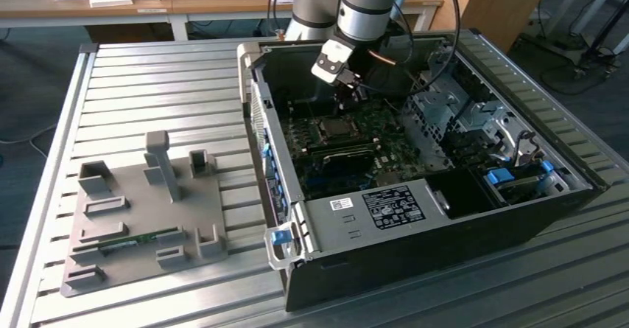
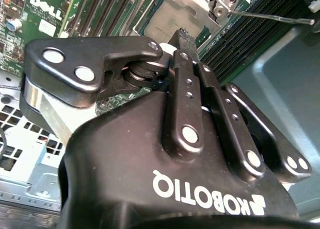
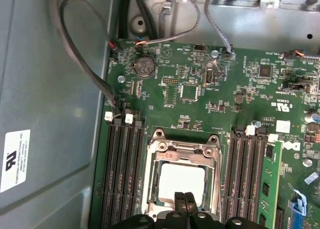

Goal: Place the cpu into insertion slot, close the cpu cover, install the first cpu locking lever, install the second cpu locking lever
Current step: 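Close the cpu cover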

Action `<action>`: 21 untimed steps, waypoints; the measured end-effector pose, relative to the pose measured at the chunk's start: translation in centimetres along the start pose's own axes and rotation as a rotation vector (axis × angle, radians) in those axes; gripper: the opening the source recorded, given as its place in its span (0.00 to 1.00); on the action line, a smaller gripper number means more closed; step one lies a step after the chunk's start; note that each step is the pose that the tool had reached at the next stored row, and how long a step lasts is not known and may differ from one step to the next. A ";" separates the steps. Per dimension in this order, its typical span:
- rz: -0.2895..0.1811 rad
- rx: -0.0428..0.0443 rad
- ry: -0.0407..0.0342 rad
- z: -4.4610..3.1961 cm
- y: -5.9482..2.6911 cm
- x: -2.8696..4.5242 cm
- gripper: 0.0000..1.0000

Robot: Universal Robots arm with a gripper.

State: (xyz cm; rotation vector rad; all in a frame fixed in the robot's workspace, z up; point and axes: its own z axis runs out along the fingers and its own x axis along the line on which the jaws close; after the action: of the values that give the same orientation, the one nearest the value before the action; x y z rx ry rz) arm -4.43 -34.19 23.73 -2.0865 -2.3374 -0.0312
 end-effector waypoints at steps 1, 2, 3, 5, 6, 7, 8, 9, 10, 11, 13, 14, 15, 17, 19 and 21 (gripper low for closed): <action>-0.010 0.0002 0.0000 0.00 0.00 0.00 0.11; -0.020 0.0004 0.0001 0.00 0.00 0.00 0.11; -0.030 0.0006 0.0003 0.00 0.00 0.00 0.11; -0.052 0.0011 0.0004 0.00 0.00 0.00 0.11; -0.063 0.0013 0.0006 0.00 0.00 0.00 0.11; -0.074 0.0015 0.0007 0.00 0.00 0.00 0.11; -0.086 0.0017 0.0008 0.00 0.00 0.00 0.11; -0.097 0.0019 0.0009 0.00 0.00 0.00 0.11; -0.109 0.0022 0.0009 0.00 0.00 0.00 0.11; -0.122 0.0024 0.0011 0.00 0.00 0.00 0.11; -0.151 0.0030 0.0013 0.00 0.00 0.00 0.11; -0.165 0.0033 0.0015 0.00 0.00 0.00 0.11; -0.182 0.0036 0.0017 0.00 0.00 0.00 0.11; -0.217 0.0042 0.0020 0.01 0.00 0.00 0.11; -0.253 0.0049 0.0023 0.00 0.00 0.00 0.11; -0.289 0.0057 0.0026 0.00 0.00 0.00 0.11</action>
State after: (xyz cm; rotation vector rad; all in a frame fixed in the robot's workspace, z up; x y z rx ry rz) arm -4.43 -34.19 23.73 -1.7271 -2.6109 -0.0288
